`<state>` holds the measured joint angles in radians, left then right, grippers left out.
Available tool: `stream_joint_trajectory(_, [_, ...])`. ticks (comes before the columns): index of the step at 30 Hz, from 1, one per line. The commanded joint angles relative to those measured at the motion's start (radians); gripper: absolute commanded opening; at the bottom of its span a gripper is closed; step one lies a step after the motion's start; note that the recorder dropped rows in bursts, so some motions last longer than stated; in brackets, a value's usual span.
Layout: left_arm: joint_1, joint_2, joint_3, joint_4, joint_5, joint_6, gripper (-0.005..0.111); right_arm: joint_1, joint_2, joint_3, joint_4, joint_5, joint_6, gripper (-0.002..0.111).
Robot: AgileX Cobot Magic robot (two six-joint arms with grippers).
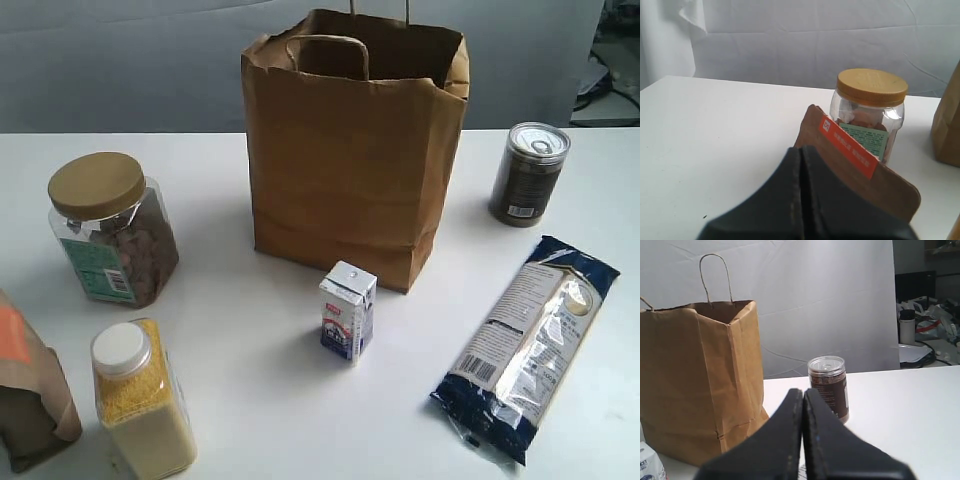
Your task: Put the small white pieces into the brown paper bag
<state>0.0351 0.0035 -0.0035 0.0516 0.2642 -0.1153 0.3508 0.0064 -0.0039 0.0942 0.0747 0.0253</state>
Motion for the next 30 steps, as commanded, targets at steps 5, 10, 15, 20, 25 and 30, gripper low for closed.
stream_joint_trajectory(5, [-0.005,-0.003,0.004,-0.008,-0.004,-0.005,0.000,0.008,-0.006,0.004,-0.011,0.000,-0.003,0.000])
stream_joint_trajectory(10, [-0.005,-0.003,0.004,-0.008,-0.004,-0.005,0.000,0.006,-0.006,0.004,-0.011,0.000,-0.003,0.000])
stream_joint_trajectory(15, [-0.005,-0.003,0.004,-0.008,-0.004,-0.005,0.000,-0.030,-0.006,0.004,-0.011,0.000,-0.003,0.000])
stream_joint_trajectory(20, [-0.005,-0.003,0.004,-0.008,-0.004,-0.005,0.000,-0.085,-0.006,0.004,-0.011,0.000,-0.003,0.000])
stream_joint_trajectory(25, [-0.005,-0.003,0.004,-0.008,-0.004,-0.005,0.000,-0.121,-0.006,0.004,-0.011,0.000,-0.003,0.000])
stream_joint_trajectory(30, [-0.005,-0.003,0.004,-0.008,-0.004,-0.005,0.000,-0.130,-0.006,0.004,-0.011,0.000,-0.003,0.000])
